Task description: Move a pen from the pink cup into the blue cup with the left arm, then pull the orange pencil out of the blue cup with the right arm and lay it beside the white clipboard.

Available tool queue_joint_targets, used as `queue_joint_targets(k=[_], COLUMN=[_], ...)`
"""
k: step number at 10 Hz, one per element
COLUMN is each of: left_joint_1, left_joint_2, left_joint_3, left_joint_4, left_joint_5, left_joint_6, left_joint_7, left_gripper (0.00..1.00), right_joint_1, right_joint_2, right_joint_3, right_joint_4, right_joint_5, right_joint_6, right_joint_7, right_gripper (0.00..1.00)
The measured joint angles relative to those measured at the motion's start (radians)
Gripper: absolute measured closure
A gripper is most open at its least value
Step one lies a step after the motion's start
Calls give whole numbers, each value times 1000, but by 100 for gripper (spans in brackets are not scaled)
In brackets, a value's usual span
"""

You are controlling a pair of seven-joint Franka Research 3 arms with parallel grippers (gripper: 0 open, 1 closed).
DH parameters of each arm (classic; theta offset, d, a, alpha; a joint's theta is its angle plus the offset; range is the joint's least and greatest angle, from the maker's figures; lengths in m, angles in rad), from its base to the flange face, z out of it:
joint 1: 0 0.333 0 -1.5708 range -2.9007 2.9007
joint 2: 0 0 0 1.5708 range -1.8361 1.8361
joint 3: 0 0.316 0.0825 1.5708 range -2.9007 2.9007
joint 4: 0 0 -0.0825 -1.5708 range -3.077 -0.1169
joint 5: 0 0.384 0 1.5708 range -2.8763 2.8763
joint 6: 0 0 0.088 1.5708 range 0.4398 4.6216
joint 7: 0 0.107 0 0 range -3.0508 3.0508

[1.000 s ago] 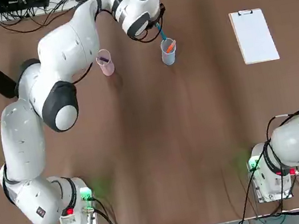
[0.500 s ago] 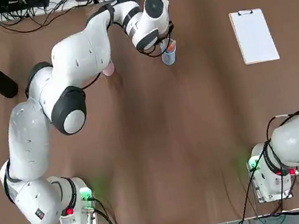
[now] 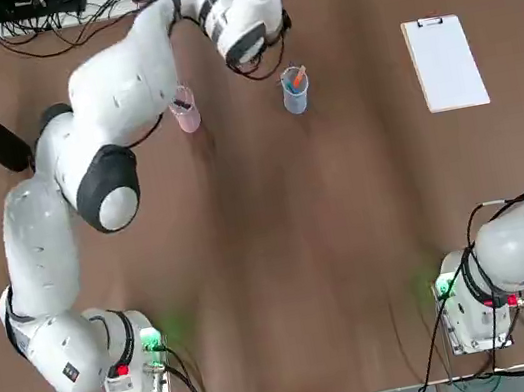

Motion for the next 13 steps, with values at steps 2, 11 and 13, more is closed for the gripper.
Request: queue_joint_targets(k=[2, 11, 13], left_joint_1=[64, 606, 700], left_joint_2=[-96, -568, -627], left_joint_3=[-1, -1, 1], left_joint_4=[-31, -319, -320], left_joint_5=[-23, -435, -454], left_joint_6=[-110, -320, -411], left_joint_7=[123, 1017, 1171], left_gripper=[0, 0, 0], right_joint_1=[-1, 167, 261], right_joint_2=[0, 278, 403], right_joint_3=[-1, 24, 24], right_joint_4=[0, -137, -143], right_joint_5=[0, 404, 480], right_joint_6=[-1, 340, 448], right_joint_7=[-1, -150, -149], right_gripper=[0, 0, 0])
